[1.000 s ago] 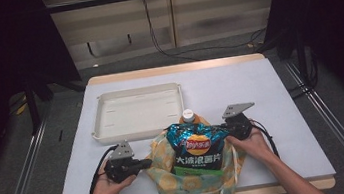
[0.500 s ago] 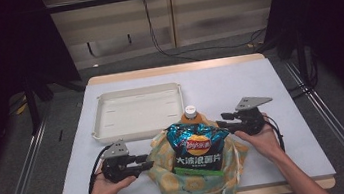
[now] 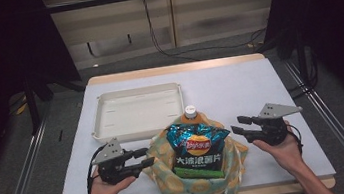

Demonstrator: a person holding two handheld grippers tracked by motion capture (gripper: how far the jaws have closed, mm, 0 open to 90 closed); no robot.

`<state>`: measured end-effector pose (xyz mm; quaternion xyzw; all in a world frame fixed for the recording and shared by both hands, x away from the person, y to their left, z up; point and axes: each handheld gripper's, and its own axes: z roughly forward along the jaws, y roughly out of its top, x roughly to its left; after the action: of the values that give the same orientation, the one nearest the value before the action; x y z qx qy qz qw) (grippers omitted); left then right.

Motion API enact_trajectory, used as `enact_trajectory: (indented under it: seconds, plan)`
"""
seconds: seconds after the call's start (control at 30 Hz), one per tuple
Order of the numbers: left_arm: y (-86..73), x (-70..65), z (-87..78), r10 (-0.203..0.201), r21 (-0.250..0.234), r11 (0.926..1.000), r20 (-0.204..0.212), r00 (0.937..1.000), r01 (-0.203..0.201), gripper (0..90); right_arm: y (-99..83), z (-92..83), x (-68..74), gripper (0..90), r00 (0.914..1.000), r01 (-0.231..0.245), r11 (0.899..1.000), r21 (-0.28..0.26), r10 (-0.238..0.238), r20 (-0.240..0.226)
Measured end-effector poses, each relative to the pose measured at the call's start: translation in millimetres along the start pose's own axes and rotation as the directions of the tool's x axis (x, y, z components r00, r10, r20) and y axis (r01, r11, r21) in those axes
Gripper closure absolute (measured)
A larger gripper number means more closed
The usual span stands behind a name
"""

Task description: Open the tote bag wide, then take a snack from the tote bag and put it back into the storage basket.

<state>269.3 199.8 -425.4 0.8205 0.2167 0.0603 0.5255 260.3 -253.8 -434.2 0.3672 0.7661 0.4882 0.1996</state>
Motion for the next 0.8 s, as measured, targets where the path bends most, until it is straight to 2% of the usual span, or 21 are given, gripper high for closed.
enact_trajectory:
  seconds: [0.03,0.17,0.23,0.27,0.33,0.37,0.43,0.5,0.63,0.8]
  plan:
    - [1.5,-1.9,-1.6,-0.001,-0.02,0.9998,0.007,1.0,0.001,58.0,-1.5,-3.4,1.9,55.1,1.0,-0.002,1.0,-0.002,0.002,-0.002]
    - [5.3,-6.7,-3.9,0.012,-0.046,0.9989,0.026,0.9996,-0.01,58.0,-6.9,-13.5,8.2,54.7,0.9999,-0.007,1.0,-0.01,0.007,-0.009]
    - [7.2,-9.0,-5.2,0.015,-0.055,0.9984,0.022,0.9996,-0.014,58.0,-10.1,-19.3,11.5,54.3,0.9998,-0.014,1.0,-0.016,0.014,-0.011]
    - [8.5,-10.6,-5.3,0.015,-0.068,0.9976,0.038,0.9992,-0.012,58.1,-11.1,-21.4,12.7,54.3,0.9996,-0.021,1.0,-0.017,0.021,-0.016]
    - [12.4,-14.0,-8.8,0.032,-0.083,0.9961,0.034,0.9989,-0.029,60.1,-13.5,-27.4,16.5,53.4,0.9996,-0.024,0.999,-0.028,0.024,-0.013]
    - [15.0,-15.0,-10.3,0.035,-0.094,0.9951,0.056,0.9978,-0.03,60.4,-14.4,-30.3,18.3,53.3,0.9996,-0.024,0.999,-0.032,0.023,-0.019]
    - [21.3,-17.6,-16.7,0.071,-0.096,0.9932,0.046,0.9965,-0.066,60.6,-16.1,-36.4,22.3,52.4,0.9994,-0.025,0.999,-0.034,0.024,-0.023]
    - [23.7,-18.0,-21.7,0.06,-0.13,0.9902,0.058,0.9965,-0.052,63.2,-18.2,-40.9,24.3,52.0,0.9994,-0.024,0.999,-0.039,0.023,-0.024]
    - [25.3,-21.9,-18.9,0.074,-0.119,0.9908,0.084,0.9937,-0.064,67.6,-23.0,-48.7,30.0,52.0,0.9988,-0.038,0.998,-0.042,0.037,-0.032]
    - [31.1,-33.2,-5.5,0.103,-0.107,0.9903,0.132,0.9859,-0.09,68.1,-26.9,-53.2,39.7,52.0,0.9985,-0.039,0.998,-0.041,0.037,-0.041]
